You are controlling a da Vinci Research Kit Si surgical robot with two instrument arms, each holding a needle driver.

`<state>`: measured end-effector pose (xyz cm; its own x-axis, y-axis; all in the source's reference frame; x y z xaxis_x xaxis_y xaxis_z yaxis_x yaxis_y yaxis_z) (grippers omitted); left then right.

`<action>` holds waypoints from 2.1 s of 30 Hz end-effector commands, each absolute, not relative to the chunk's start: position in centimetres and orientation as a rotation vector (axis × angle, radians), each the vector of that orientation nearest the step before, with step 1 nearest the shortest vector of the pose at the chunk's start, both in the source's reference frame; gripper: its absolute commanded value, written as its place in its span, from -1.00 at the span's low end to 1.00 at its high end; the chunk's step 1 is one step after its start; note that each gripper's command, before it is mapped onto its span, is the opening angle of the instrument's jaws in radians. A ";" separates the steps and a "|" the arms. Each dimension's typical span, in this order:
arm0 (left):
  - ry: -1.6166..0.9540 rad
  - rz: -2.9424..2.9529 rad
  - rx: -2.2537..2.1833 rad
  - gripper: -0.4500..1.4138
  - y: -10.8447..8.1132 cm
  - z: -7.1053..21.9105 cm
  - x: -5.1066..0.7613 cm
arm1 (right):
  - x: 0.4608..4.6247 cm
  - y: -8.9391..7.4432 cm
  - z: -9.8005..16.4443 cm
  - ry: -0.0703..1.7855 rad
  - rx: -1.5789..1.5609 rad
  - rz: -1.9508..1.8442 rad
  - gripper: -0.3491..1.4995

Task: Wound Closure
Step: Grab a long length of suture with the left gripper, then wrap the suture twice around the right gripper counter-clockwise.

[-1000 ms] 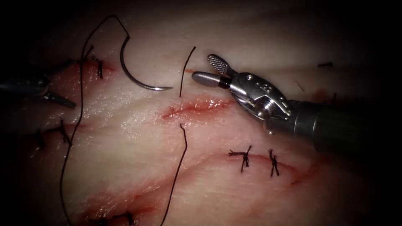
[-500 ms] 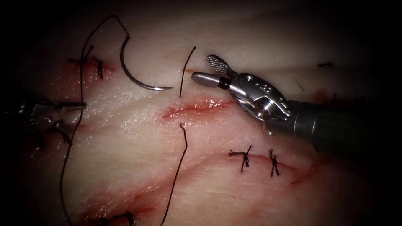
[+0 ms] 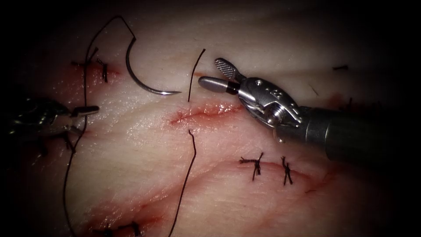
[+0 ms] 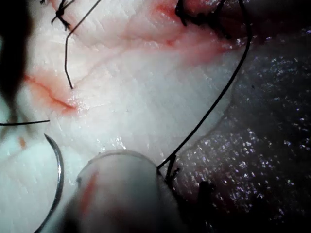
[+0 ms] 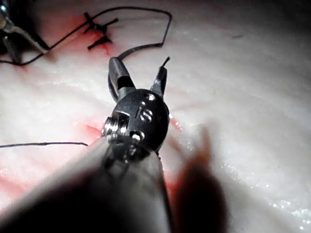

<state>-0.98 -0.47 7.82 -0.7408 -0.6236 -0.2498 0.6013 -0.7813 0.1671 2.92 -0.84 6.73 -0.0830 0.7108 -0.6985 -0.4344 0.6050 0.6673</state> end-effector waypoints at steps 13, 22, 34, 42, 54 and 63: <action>-0.082 -2.425 0.285 -0.32 -0.5 8.2 -1.00 | 3.04 -0.8 6.7 1.353 0.260 0.967 0.78; -0.095 -2.581 0.326 -1.00 -0.3 7.9 -1.12 | 3.03 -0.8 6.7 1.353 0.262 0.966 0.76; -0.515 -2.972 0.832 -1.00 0.6 6.4 -1.87 | 3.16 -1.0 6.3 1.242 0.420 0.637 -0.98; -0.552 -3.029 0.928 -1.00 0.8 6.4 -2.25 | 3.86 -1.4 6.3 1.255 0.512 0.410 -1.00; -0.592 -3.062 0.931 -1.00 0.8 6.6 -2.47 | 4.53 -1.6 6.1 1.374 0.539 0.353 -1.00; -0.634 -3.062 0.922 -1.00 0.7 6.9 -2.53 | 4.91 -1.8 5.6 1.478 0.604 0.303 -1.00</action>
<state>-2.47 0.69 6.84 -0.8344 0.0028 -0.5512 -0.2207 -0.9180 0.3295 4.80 -1.80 5.65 0.0926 0.5468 -0.8321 0.1720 0.8144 0.5543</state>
